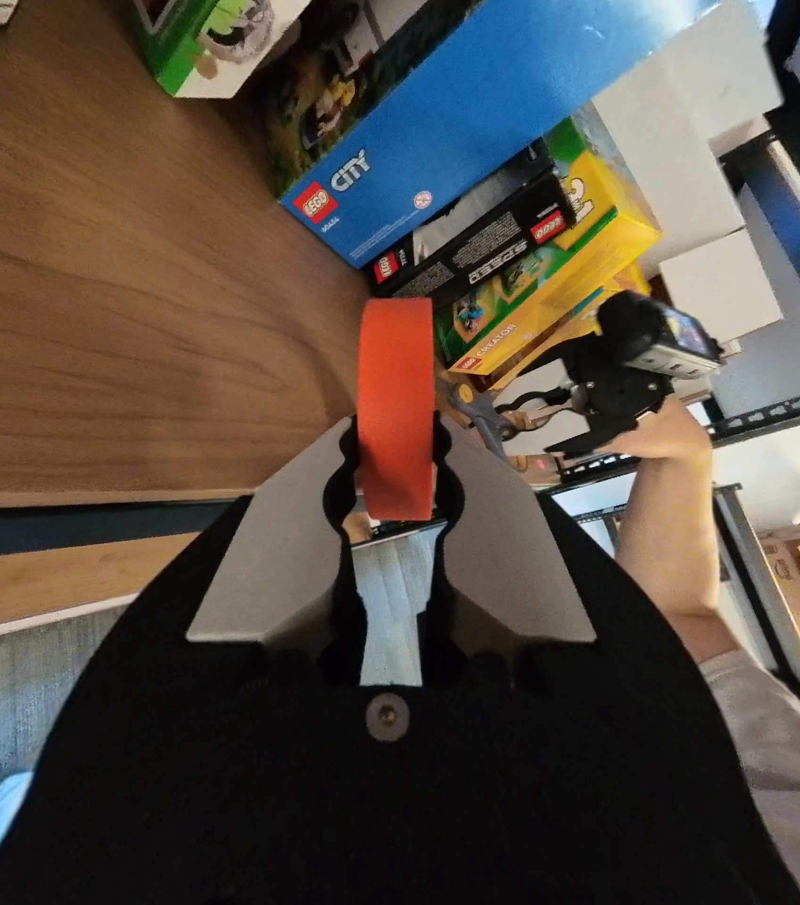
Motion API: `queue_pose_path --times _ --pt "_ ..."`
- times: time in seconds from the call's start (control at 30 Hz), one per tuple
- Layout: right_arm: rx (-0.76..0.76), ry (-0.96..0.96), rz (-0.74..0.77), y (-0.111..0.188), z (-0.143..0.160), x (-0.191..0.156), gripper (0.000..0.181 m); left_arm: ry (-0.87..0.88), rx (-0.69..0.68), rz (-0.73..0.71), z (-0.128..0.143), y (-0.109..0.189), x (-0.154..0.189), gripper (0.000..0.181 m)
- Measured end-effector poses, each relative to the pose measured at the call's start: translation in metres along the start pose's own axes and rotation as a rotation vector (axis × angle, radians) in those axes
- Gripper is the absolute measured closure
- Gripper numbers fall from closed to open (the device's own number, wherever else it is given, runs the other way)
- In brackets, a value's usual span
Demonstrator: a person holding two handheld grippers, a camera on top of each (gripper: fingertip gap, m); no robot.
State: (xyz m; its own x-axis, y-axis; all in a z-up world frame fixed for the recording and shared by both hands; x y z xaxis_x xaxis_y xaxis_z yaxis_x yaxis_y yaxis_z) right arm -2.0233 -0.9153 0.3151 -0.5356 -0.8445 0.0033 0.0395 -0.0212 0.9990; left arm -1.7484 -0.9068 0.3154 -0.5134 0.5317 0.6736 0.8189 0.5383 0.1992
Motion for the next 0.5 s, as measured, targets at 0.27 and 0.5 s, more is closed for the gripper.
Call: queue_pose_path --times 0.27,0.5 --pt "0.792 0.229 -0.02 0.065 -0.06 -0.087 0.127 0.141 0.003 0.003 0.0 -0.025 -0.002 0.155" --pt "0.759 0.374 0.127 0.015 -0.122 -0.109 0.164 0.079 -0.009 -0.017 -0.005 -0.027 -0.002 0.155"
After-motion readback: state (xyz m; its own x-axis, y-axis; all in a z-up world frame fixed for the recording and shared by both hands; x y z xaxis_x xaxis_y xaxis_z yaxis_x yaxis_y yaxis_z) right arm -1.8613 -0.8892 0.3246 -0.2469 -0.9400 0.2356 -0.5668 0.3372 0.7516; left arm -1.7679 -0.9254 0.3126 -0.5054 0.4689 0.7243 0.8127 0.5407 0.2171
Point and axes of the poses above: each gripper's, where its closed fingertips meet, y back along the fingers, z out of its underside, x = y × z across the jaws, the point moved 6 cm from there along y, back along the fingers, and after that the axes turned 14 degrees about -y, right-handed, at the moved point
